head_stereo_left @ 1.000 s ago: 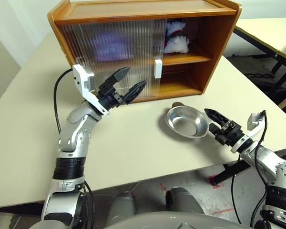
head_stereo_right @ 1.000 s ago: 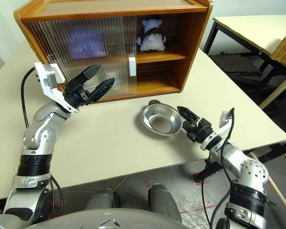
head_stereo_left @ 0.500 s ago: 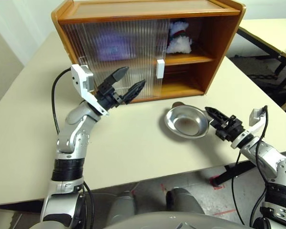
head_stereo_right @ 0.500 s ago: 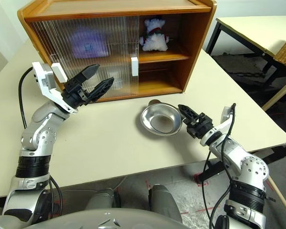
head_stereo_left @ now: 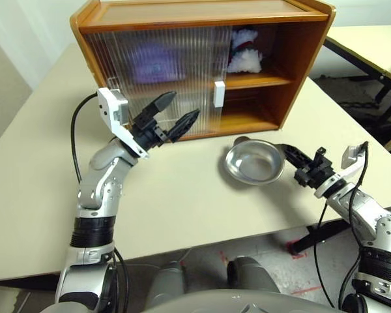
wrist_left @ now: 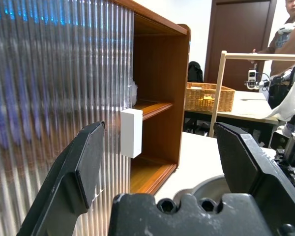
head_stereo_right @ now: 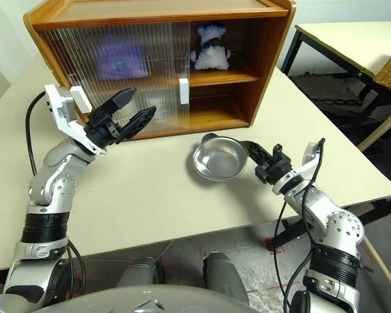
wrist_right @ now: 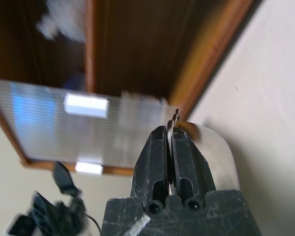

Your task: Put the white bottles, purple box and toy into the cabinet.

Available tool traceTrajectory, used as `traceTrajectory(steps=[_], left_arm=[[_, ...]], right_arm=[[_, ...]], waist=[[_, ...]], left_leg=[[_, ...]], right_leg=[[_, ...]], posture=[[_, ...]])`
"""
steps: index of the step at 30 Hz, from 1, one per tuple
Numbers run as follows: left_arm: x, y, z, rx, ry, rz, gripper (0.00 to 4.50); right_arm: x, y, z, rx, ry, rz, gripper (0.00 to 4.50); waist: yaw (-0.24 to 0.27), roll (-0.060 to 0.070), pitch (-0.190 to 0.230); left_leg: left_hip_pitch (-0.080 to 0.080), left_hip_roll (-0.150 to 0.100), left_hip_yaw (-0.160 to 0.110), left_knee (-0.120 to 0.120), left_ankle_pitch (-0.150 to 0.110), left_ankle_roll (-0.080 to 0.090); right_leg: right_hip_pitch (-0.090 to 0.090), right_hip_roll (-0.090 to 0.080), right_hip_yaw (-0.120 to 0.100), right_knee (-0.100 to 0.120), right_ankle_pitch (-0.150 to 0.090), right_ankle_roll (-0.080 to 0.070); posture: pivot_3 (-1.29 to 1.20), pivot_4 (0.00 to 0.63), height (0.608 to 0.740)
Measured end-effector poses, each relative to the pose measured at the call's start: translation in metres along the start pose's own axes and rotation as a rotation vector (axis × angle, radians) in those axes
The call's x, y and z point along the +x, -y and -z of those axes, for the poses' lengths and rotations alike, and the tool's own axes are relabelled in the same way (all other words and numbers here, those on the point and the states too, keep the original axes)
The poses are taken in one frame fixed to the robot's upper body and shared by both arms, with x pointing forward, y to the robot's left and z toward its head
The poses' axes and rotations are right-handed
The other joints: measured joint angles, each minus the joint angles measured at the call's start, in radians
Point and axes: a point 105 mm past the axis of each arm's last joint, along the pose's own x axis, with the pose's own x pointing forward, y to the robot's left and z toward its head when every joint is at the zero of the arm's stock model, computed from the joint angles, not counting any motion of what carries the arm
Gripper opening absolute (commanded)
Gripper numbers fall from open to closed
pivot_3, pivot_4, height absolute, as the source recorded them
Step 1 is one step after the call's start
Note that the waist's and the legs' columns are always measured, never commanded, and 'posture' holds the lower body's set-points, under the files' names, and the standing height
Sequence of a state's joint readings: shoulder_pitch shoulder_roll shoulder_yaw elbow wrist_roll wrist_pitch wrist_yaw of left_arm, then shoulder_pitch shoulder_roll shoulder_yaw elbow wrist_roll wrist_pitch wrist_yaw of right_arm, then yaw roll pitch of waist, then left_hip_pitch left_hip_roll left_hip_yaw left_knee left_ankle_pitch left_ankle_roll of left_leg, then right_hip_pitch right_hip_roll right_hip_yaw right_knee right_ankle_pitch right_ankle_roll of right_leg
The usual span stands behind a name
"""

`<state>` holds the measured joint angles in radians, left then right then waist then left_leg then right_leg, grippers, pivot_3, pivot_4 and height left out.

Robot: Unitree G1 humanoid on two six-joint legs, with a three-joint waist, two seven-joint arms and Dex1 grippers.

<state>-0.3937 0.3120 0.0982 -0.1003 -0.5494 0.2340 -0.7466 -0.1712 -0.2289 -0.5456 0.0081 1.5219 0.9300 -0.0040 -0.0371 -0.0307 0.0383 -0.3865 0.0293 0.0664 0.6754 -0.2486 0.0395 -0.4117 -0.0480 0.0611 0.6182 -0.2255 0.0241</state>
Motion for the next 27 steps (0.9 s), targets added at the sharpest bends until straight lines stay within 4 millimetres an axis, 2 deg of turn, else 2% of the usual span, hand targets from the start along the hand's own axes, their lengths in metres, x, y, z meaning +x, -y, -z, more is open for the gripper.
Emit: traceTrajectory(steps=[4,9,13,27], left_arm=[[0.002,0.000,-0.003,0.007,0.007,0.009,4.50],[0.002,0.001,-0.003,0.007,0.007,0.012,4.50],[0.002,0.000,-0.003,0.008,0.007,0.011,4.50],[-0.010,-0.003,-0.010,0.043,0.005,-0.045,4.50]], right_arm=[[0.007,-0.012,-0.016,0.039,0.053,-0.062,0.03],[0.014,-0.003,-0.034,0.105,0.116,-0.074,0.03],[0.027,0.004,-0.046,0.138,0.158,-0.088,0.03],[0.076,0.017,-0.053,0.230,0.232,-0.133,0.03]], waist=[[0.000,0.000,0.000],[0.001,0.001,0.000],[0.001,0.001,0.000],[0.014,0.001,0.001]], left_leg=[[0.001,0.000,0.000,0.000,0.000,0.000],[0.000,0.000,0.000,0.000,0.000,0.000],[0.001,0.000,0.000,-0.001,0.000,0.001],[0.000,0.000,-0.001,-0.001,0.000,0.001]], right_leg=[[0.000,0.000,0.000,0.000,0.000,0.000],[0.000,0.000,0.000,0.000,0.000,0.001],[0.000,0.001,0.000,0.000,0.000,0.001],[0.000,0.001,-0.001,0.000,0.001,0.002]], posture=[[0.05,0.000,0.740],[0.07,0.000,0.740],[0.09,0.000,0.740],[0.17,0.000,0.740]])
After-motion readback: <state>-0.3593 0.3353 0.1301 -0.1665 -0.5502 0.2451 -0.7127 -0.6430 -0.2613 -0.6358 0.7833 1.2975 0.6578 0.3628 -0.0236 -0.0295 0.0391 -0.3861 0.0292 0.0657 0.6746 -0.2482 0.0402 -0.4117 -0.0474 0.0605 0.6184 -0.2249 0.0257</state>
